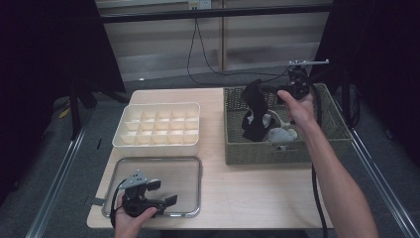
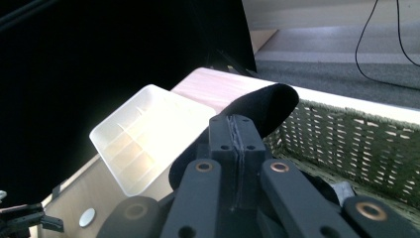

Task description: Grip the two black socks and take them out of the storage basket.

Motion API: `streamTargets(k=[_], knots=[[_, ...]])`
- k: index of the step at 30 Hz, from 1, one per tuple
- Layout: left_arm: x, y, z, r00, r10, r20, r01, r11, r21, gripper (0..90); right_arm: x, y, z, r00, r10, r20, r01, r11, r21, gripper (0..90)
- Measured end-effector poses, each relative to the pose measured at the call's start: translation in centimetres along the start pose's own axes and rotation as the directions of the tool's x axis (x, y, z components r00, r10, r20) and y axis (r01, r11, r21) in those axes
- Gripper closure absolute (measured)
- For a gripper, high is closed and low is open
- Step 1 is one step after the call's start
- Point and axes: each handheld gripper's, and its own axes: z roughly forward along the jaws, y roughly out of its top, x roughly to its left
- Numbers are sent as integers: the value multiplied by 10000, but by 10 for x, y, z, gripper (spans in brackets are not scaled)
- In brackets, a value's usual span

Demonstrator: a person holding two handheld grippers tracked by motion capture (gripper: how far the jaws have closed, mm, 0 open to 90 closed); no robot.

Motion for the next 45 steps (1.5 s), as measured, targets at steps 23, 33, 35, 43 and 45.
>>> streamTargets(k=[23, 33, 35, 43, 45], knots=[[-5, 1, 2, 9996, 270, 71, -270, 9996, 107, 87, 19, 19, -36, 9992, -356, -163, 337, 9939, -1047, 890], [-5, 1, 3, 9994, 320, 124, -322, 9993, 176, 87, 33, 26, -48, 9976, -612, -308, 566, 9895, -1332, 890], [-5, 1, 3, 9994, 329, 100, -330, 9993, 166, 87, 37, 28, -51, 9971, -676, -346, 623, 9889, -1348, 890], [-6, 1, 4, 9993, 359, 56, -360, 9992, 167, 87, 57, 32, -69, 9922, -1145, -484, 1051, 9808, -1646, 890], [-6, 1, 4, 9993, 382, 44, -383, 9991, 160, 87, 59, 32, -71, 9923, -1142, -482, 1048, 9805, -1662, 890]])
